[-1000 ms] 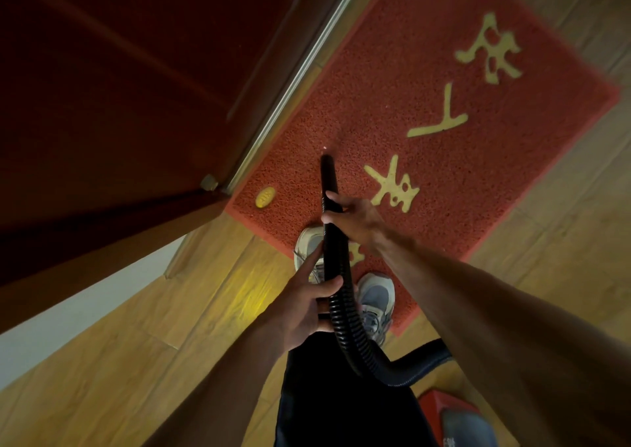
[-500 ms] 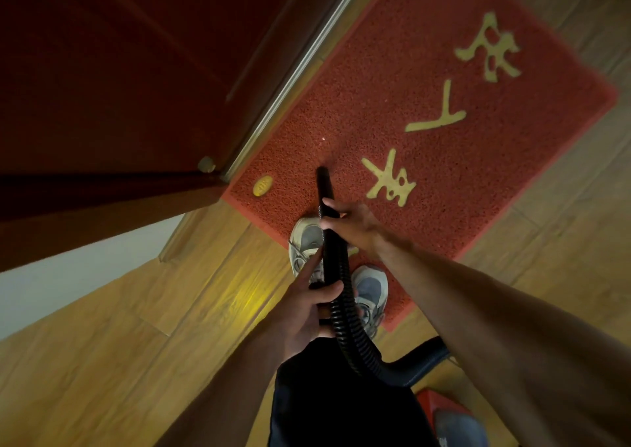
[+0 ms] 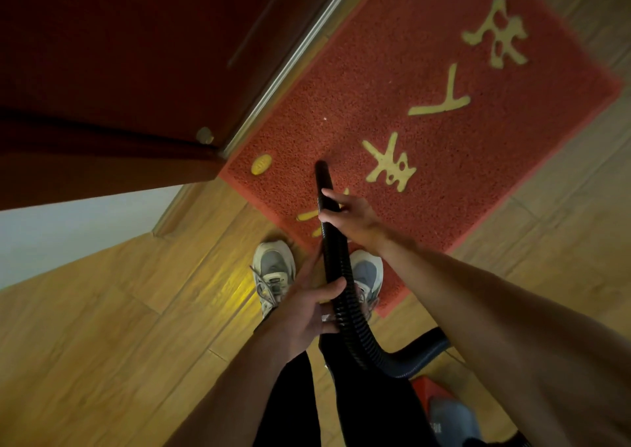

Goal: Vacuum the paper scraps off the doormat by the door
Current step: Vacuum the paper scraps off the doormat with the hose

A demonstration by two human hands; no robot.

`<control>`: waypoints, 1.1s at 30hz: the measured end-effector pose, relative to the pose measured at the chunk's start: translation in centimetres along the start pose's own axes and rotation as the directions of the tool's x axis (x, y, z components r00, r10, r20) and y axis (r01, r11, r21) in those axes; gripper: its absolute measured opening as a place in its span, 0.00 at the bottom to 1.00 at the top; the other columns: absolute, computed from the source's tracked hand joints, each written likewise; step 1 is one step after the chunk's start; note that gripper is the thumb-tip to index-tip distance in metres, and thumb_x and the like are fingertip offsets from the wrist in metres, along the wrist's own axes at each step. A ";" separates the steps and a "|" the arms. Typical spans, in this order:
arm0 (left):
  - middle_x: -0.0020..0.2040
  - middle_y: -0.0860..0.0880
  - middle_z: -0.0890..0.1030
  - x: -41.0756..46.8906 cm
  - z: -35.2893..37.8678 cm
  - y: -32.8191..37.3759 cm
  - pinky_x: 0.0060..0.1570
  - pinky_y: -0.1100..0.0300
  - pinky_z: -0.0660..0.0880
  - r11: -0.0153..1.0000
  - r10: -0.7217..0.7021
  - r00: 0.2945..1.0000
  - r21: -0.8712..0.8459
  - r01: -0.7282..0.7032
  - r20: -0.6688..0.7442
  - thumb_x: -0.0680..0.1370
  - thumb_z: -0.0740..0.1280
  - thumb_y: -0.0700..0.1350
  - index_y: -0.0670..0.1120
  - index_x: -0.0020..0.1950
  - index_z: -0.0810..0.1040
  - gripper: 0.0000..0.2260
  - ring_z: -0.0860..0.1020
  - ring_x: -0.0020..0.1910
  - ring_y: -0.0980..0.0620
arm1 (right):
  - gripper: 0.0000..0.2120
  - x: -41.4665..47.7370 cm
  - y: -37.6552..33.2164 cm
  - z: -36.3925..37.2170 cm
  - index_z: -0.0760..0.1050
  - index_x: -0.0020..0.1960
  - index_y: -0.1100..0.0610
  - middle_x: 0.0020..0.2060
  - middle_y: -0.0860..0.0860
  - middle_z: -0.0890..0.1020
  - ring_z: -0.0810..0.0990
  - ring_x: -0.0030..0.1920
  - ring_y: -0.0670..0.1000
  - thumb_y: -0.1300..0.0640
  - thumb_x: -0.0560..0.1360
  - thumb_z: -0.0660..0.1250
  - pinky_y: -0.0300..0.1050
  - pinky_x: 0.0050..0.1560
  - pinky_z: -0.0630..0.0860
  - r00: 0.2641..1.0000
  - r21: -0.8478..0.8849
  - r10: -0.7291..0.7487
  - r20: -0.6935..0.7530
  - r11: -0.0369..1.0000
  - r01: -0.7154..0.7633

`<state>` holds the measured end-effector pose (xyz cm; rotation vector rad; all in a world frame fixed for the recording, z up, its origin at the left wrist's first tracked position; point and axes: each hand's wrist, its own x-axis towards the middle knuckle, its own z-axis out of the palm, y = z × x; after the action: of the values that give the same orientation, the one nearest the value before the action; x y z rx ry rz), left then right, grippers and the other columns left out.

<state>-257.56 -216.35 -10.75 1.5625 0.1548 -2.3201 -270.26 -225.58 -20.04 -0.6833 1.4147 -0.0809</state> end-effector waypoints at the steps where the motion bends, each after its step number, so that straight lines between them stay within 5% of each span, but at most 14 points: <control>1: 0.55 0.39 0.83 0.3 -0.1 0.3 0.42 0.46 0.81 1.000 0.011 1.000 0.004 -0.011 -0.001 0.68 0.73 0.40 0.66 0.67 0.71 0.33 0.83 0.48 0.38 | 0.28 0.3 -0.2 0.0 0.70 0.73 0.44 0.60 0.52 0.80 0.83 0.53 0.49 0.54 0.74 0.71 0.44 0.54 0.81 1.000 -0.003 -0.018 -0.013 1.000 0.018; 5: 0.54 0.39 0.83 0.8 -0.9 1.4 0.43 0.46 0.81 1.000 0.025 0.999 0.001 -0.025 0.037 0.68 0.72 0.40 0.68 0.58 0.74 0.27 0.84 0.45 0.38 | 0.28 1.3 -0.9 0.5 0.71 0.72 0.45 0.61 0.51 0.80 0.83 0.52 0.47 0.56 0.74 0.71 0.42 0.54 0.81 0.999 -0.010 -0.034 -0.040 0.999 0.033; 11: 0.53 0.39 0.83 -0.4 -2.6 -0.2 0.48 0.44 0.80 0.998 -0.044 0.998 -0.044 0.046 0.037 0.69 0.73 0.40 0.61 0.69 0.72 0.31 0.82 0.51 0.35 | 0.28 0.0 1.1 2.1 0.71 0.72 0.46 0.55 0.55 0.83 0.84 0.42 0.46 0.59 0.74 0.71 0.35 0.30 0.76 0.998 0.029 0.069 -0.011 0.997 -0.069; 18: 0.52 0.38 0.83 -1.0 -2.9 -0.2 0.46 0.46 0.81 0.998 -0.051 0.998 -0.041 0.052 0.044 0.69 0.71 0.40 0.64 0.67 0.71 0.31 0.82 0.50 0.35 | 0.30 -0.1 0.8 2.6 0.71 0.71 0.43 0.58 0.51 0.81 0.82 0.53 0.48 0.50 0.71 0.71 0.45 0.58 0.79 0.999 -0.051 0.003 -0.032 0.999 -0.005; 27: 0.53 0.40 0.83 0.0 -2.9 0.5 0.45 0.45 0.80 0.997 -0.074 0.996 -0.014 0.075 0.057 0.68 0.75 0.40 0.64 0.66 0.73 0.31 0.82 0.50 0.35 | 0.32 0.1 0.9 1.9 0.72 0.70 0.41 0.61 0.49 0.81 0.82 0.55 0.48 0.47 0.67 0.72 0.48 0.60 0.79 0.997 -0.056 0.039 -0.063 0.998 -0.043; 33: 0.55 0.39 0.82 -0.3 -2.0 -0.7 0.40 0.47 0.81 0.994 -0.105 0.991 -0.018 0.107 0.080 0.71 0.74 0.39 0.63 0.73 0.67 0.36 0.83 0.49 0.37 | 0.29 -1.3 1.9 0.9 0.71 0.71 0.42 0.58 0.50 0.82 0.83 0.52 0.48 0.49 0.70 0.71 0.47 0.56 0.81 0.994 -0.076 0.058 -0.094 0.995 -0.065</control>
<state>-255.92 -215.05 -11.28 1.4828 0.2484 -2.4487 -270.32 -223.10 -19.85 -0.7084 1.5325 -0.0077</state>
